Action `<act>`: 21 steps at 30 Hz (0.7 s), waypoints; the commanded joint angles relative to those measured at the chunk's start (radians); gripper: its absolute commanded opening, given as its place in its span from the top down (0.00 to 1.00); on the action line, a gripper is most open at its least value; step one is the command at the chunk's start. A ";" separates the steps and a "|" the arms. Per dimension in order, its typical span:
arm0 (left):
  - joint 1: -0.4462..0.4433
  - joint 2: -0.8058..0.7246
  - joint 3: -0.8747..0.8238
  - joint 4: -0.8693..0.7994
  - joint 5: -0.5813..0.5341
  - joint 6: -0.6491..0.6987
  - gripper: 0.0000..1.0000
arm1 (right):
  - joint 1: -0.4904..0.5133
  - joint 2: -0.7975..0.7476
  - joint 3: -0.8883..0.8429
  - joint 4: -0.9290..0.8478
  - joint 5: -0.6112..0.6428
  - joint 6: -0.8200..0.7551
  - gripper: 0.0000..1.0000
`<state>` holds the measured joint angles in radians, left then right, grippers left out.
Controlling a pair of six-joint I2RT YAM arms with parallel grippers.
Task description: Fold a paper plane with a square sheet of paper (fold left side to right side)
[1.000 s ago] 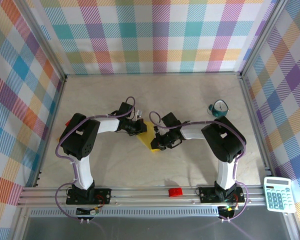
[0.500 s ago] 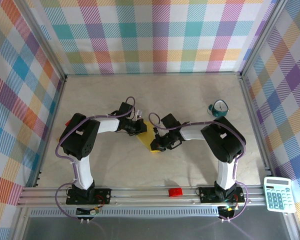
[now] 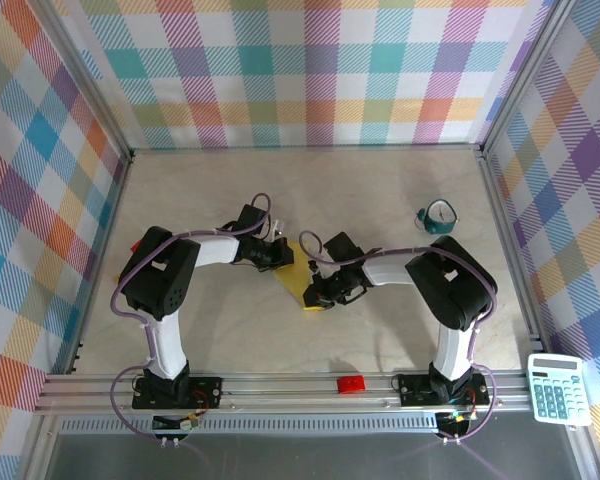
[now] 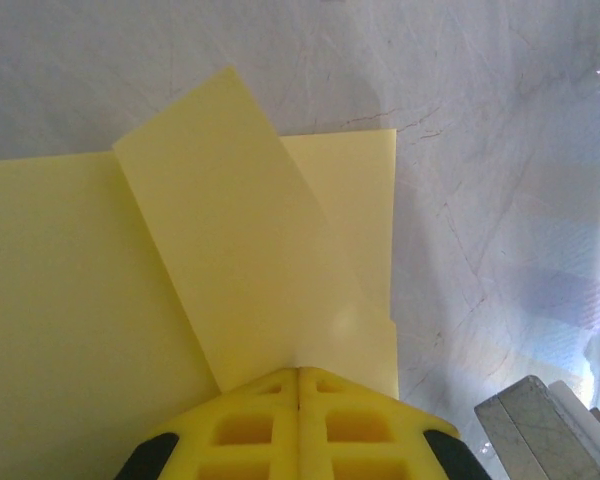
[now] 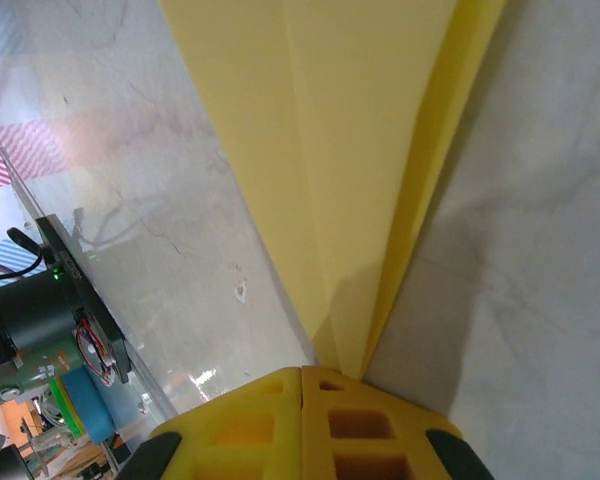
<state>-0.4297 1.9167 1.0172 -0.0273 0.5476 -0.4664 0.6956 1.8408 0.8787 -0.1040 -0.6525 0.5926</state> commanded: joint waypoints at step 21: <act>-0.002 0.011 -0.030 -0.109 -0.082 0.019 1.00 | -0.038 0.006 0.195 -0.080 0.041 -0.048 1.00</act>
<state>-0.4309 1.9137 1.0172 -0.0307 0.5373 -0.4660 0.6628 1.8019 1.0344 -0.1978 -0.6403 0.5537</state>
